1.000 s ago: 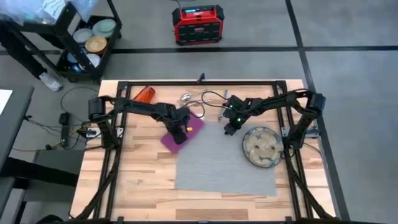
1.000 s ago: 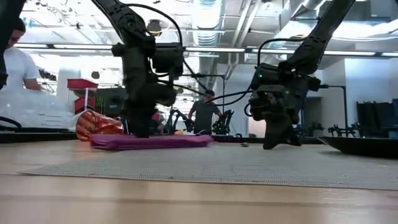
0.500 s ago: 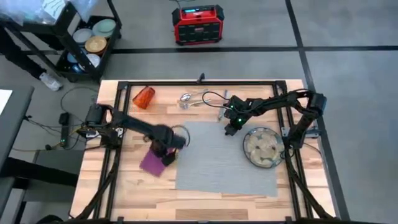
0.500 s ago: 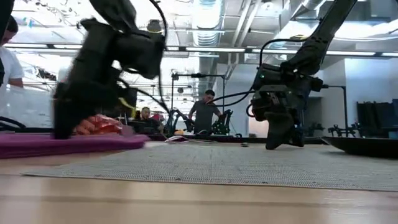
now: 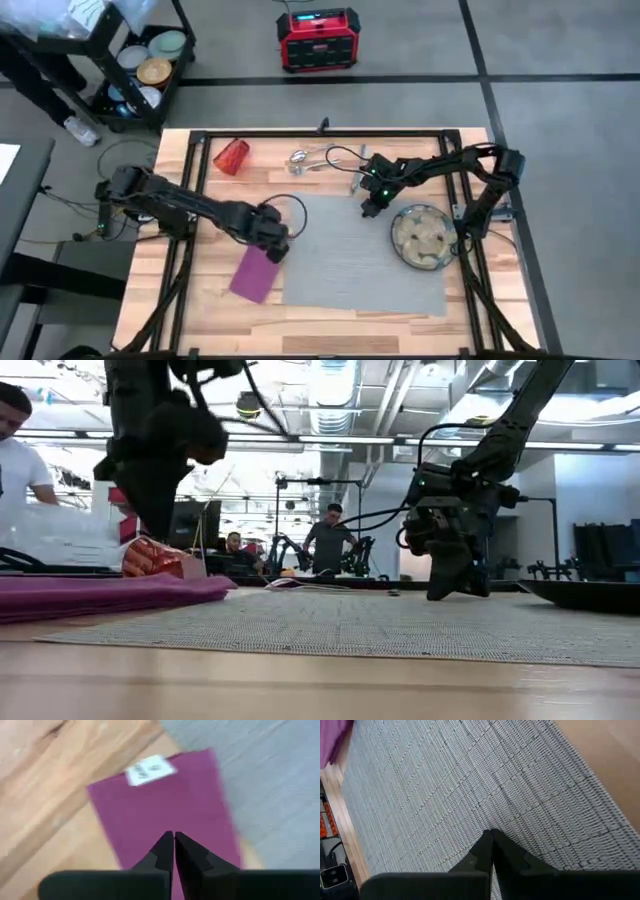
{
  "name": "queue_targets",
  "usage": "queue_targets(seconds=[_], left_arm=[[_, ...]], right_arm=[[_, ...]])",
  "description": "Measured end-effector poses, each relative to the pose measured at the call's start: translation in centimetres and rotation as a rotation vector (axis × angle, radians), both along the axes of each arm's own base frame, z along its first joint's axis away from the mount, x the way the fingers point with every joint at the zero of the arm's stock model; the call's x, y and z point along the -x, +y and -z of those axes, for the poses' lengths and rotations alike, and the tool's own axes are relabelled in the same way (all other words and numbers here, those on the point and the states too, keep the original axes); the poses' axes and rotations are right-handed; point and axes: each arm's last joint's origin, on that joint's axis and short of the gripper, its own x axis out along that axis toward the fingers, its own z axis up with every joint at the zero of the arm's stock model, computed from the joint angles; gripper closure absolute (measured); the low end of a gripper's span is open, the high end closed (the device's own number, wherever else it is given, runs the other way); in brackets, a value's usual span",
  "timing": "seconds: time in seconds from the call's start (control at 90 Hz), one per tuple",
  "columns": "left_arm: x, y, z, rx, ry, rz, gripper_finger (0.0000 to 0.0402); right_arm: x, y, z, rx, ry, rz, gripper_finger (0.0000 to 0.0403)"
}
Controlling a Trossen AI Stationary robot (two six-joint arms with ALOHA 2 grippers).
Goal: Set table place
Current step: Move the folded violet table napkin to the left side of the gray table mat
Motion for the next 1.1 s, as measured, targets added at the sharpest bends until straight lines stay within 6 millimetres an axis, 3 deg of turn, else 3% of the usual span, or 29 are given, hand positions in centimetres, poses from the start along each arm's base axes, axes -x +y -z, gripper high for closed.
queue_targets(seconds=[0.156, 0.278, 0.433, 0.811, 0.989, 1.1], left_arm=[[0.2, 0.3, 2.6, 0.123, -0.047, 0.162, 0.0401], [2.2, 1.2, 4.4, 0.13, 0.089, 0.08, 0.0401], [4.4, 1.5, 5.1, 0.14, 0.19, 0.005, 0.0401], [8.4, 0.7, 3.3, 0.154, 0.22, -0.151, 0.0401], [9.1, 0.3, 1.8, 0.176, 0.125, -0.189, 0.0401], [9.5, 0.3, 0.6, 0.169, 0.032, -0.231, 0.0401]], right_arm=[[-0.1, 0.0, 0.0, -0.013, -0.006, 0.007, 0.0403], [-0.1, 0.0, 0.0, -0.017, -0.007, 0.01, 0.0403], [-0.1, 0.0, 0.0, -0.016, -0.011, 0.011, 0.0403], [-0.1, -0.1, -0.1, -0.02, -0.013, 0.016, 0.0403], [-0.3, -0.1, -0.4, -0.016, -0.038, 0.033, 0.0403], [-0.8, -0.4, -1.7, 0.013, -0.065, 0.06, 0.0403]])
